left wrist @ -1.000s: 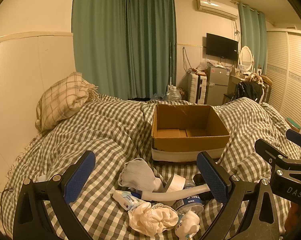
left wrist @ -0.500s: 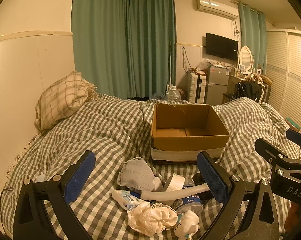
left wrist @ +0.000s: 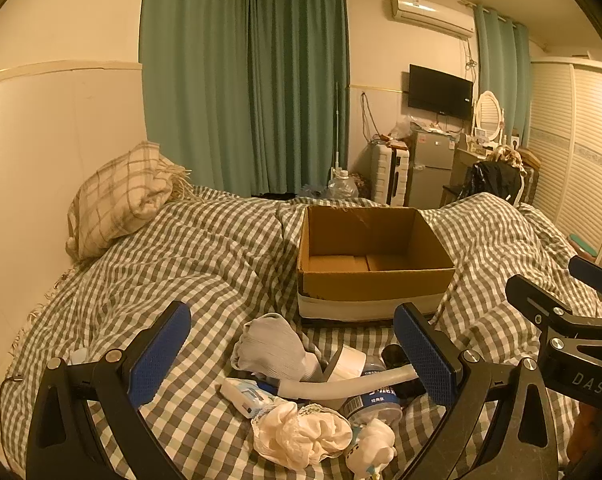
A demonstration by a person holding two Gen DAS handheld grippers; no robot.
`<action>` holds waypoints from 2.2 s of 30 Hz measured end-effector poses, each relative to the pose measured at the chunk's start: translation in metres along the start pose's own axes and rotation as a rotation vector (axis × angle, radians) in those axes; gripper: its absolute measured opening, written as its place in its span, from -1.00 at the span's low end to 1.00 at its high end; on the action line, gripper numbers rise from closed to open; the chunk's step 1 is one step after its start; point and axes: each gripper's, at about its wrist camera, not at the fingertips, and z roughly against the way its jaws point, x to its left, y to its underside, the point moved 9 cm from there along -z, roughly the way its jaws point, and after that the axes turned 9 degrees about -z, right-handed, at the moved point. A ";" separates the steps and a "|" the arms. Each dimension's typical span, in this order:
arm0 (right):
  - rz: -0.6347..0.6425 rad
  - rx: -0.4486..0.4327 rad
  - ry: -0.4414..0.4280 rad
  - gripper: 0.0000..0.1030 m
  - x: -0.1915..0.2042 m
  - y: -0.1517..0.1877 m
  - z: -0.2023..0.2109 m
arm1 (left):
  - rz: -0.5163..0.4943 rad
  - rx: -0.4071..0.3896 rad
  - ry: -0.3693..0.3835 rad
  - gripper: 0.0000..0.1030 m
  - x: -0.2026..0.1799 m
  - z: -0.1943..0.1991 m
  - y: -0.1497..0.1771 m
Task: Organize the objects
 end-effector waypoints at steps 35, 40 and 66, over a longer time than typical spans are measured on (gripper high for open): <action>0.045 0.156 -0.038 0.99 0.013 0.038 -0.012 | 0.020 0.336 0.255 -0.70 -0.017 -0.050 0.101; 0.079 0.176 -0.053 0.99 0.027 0.042 -0.007 | -0.009 0.246 0.202 -0.70 0.001 -0.030 0.071; 0.211 0.610 -0.158 -0.37 0.096 0.167 -0.044 | 0.025 0.242 0.185 -0.70 0.035 -0.017 0.088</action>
